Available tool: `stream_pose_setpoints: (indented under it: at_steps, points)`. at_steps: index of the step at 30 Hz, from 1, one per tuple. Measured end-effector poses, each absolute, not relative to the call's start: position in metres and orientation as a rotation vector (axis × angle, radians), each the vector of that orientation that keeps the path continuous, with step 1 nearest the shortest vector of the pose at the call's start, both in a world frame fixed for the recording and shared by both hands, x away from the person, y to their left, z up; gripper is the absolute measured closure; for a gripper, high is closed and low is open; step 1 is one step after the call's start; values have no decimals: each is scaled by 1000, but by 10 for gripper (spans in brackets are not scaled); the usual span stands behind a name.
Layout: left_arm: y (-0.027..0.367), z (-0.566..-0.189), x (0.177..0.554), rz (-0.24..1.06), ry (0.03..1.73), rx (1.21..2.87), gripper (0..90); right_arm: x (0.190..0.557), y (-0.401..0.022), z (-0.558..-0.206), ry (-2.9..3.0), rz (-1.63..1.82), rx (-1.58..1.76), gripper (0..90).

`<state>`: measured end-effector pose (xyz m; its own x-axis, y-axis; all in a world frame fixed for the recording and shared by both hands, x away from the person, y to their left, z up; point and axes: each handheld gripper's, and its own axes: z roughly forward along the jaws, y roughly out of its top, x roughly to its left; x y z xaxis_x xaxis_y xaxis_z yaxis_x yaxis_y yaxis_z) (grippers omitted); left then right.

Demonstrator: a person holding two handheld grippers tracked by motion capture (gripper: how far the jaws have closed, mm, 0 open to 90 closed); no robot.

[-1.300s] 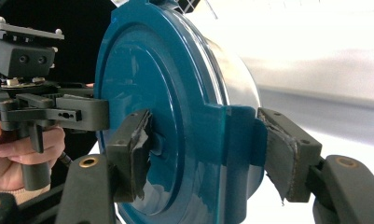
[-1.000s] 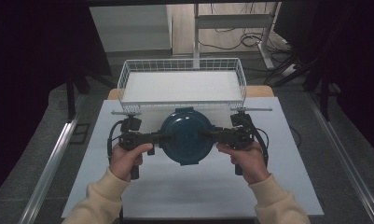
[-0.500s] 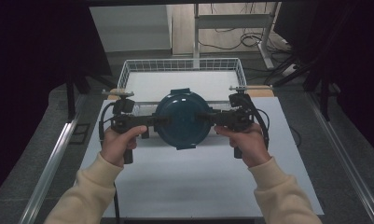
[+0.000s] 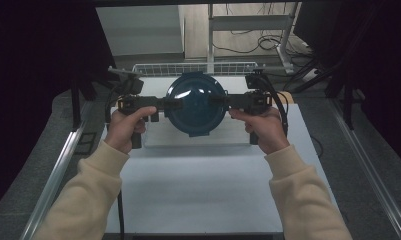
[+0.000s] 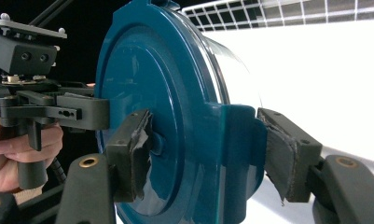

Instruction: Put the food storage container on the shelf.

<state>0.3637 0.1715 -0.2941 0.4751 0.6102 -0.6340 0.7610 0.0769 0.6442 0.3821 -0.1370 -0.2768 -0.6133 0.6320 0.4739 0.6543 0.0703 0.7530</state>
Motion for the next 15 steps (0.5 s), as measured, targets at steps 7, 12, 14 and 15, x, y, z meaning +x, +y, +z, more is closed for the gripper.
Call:
stream_pose_setpoints:
  at_steps: [7,12,14,15]
  points:
    - [174,-287,393,-188,1218,1623,373,412,-134,-270,-2262,-1620,-1394,373]
    - [178,-285,415,-198,1234,1647,373,431,-132,-272,-2246,-1599,-1394,373]
    - [179,-288,422,-212,1236,1647,373,438,-131,-273,-2241,-1585,-1405,373]
    - [179,-288,422,-212,1236,1647,373,438,-131,-273,-2241,-1585,-1405,373]
